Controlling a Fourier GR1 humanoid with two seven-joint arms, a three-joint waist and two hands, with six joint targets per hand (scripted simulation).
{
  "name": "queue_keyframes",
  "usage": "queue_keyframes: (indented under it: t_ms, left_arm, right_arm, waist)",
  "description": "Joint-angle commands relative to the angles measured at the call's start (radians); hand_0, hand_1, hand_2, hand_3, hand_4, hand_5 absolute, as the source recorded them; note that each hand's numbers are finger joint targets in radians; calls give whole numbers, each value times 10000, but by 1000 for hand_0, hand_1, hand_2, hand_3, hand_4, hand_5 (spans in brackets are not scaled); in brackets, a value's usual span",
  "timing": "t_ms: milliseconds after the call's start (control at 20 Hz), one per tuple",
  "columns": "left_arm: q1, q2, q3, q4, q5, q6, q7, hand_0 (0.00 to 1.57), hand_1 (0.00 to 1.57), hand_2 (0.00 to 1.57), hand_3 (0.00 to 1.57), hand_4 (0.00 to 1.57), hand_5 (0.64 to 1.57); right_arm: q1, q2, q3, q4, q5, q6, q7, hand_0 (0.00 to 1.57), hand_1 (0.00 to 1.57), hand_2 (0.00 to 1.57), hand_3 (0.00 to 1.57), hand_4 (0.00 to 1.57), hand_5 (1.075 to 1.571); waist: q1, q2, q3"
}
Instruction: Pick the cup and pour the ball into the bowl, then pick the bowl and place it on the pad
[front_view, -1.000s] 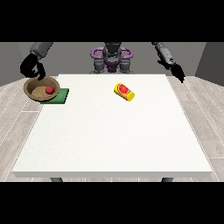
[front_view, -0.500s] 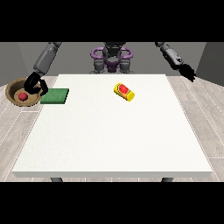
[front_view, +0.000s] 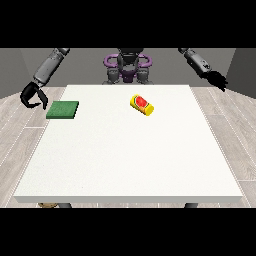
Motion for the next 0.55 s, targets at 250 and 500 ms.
queue_keyframes:
  t_ms: [250,500]
  left_arm:
    - [457,87,16,-791,410,-287,844,0,0,0,0,883,1213]
    - [638,-260,-384,106,-88,-162,703,0,0,0,0,883,1213]
  right_arm:
    - [-577,-1154,-665,618,-549,963,611,0,0,483,31,0,1297]
    - [-941,96,-648,-130,-1048,1668,354,0,0,102,369,501,1371]
  waist:
    - [-81,-498,-12]
    - [-164,-1708,-38]
